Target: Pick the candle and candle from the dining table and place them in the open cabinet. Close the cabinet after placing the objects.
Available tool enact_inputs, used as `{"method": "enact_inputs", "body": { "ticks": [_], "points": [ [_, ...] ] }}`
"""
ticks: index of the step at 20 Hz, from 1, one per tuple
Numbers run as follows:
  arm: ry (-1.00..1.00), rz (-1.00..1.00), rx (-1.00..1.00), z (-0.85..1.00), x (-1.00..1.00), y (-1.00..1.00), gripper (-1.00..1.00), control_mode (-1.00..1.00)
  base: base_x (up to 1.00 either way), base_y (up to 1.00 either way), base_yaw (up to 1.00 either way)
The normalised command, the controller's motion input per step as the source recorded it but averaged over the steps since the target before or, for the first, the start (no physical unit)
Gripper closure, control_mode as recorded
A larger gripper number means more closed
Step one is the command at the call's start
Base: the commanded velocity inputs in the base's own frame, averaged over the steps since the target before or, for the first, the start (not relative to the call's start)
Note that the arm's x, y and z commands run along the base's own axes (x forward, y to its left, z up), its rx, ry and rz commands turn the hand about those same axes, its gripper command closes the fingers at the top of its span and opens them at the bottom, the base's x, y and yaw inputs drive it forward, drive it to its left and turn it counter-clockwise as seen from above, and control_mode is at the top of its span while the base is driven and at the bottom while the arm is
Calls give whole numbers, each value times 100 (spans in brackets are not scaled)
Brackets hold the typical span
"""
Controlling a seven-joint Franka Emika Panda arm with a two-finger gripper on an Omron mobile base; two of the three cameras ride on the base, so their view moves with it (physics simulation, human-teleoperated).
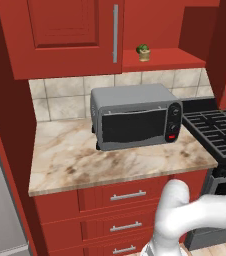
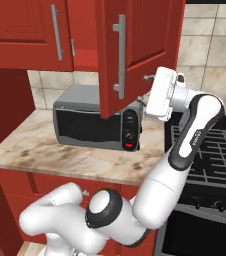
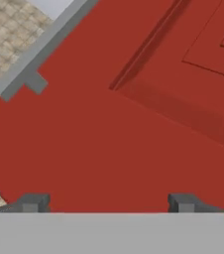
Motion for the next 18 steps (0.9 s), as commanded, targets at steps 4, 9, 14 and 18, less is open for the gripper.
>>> {"method": "enact_inputs", "body": {
  "ticks": [4,9,14,18],
  "points": [
    [-15,-25,-9,0,47,50,-100,-100,0,0,0],
    [-11,-30,-7,0,48,43,-100,-100,0,0,0],
    [-8,-32,-4,0,49,30,-100,-100,0,0,0],
    [-6,-35,-2,0,48,23,-100,-100,0,0,0]
  ]
}}
